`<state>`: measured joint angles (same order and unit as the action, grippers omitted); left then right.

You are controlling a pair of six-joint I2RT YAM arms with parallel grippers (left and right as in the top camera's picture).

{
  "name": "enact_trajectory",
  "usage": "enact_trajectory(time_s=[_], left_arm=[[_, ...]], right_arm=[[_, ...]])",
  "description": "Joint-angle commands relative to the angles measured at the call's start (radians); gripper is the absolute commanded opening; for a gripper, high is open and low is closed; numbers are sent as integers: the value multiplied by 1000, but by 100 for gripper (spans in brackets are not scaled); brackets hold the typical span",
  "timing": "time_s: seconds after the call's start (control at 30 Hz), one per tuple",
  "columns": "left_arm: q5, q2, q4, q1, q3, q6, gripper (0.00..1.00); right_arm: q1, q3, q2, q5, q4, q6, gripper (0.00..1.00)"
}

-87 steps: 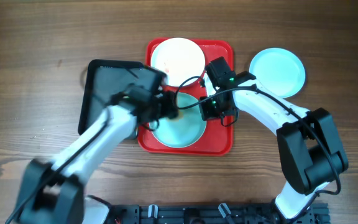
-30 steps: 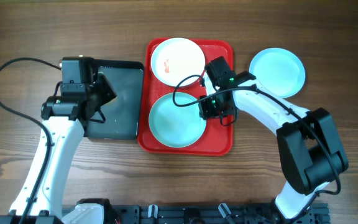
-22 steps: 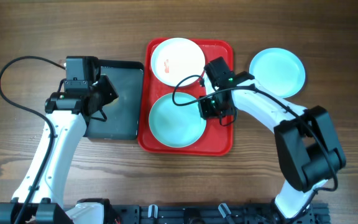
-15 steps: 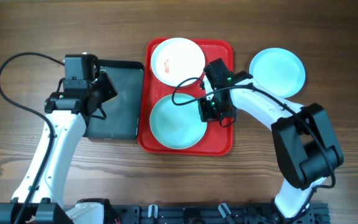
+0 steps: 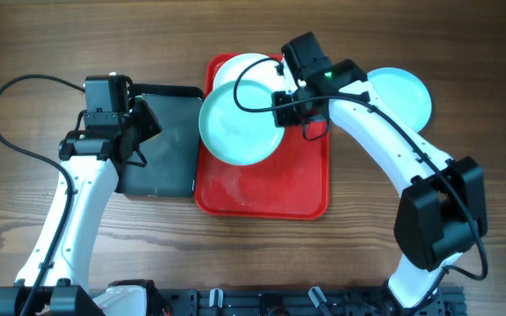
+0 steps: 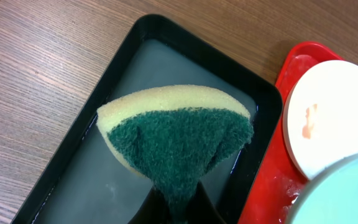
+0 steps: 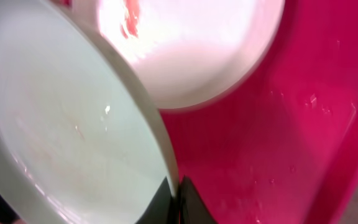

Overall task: Clean dirty plates on tray and stack at the side
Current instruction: 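Lift the blue plate with the right gripper and tilt it over the black tray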

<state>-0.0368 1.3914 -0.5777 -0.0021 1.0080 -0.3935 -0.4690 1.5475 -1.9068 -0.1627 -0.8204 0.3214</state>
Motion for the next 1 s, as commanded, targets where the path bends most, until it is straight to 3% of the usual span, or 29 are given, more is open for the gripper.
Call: enact_trajectory(time_s=[0.0, 0.33, 0.4, 0.57, 0.63, 0.83, 0.9, 0.97], left_arm=[[-14, 6, 6, 7, 10, 20, 4], [-13, 6, -3, 7, 10, 20, 4], [-13, 6, -5, 7, 10, 20, 4], [-13, 6, -13, 7, 10, 20, 4], [-13, 6, -13, 7, 10, 20, 4], [-13, 6, -14, 7, 10, 20, 4], [-13, 6, -14, 7, 10, 20, 4], [-13, 6, -17, 7, 10, 20, 4]], right_arm=[[-47, 21, 21, 61, 114, 57, 4], [-245, 21, -104, 345, 475, 69, 4], [-269, 21, -128, 420, 533, 11, 4], [-298, 23, -117, 605, 740, -307, 4], [-309, 23, -114, 619, 867, -551, 4], [-353, 23, -114, 620, 1081, -1074, 4], [-375, 23, -114, 620, 1137, -1183, 4], [-394, 23, -114, 624, 1168, -1201, 4]])
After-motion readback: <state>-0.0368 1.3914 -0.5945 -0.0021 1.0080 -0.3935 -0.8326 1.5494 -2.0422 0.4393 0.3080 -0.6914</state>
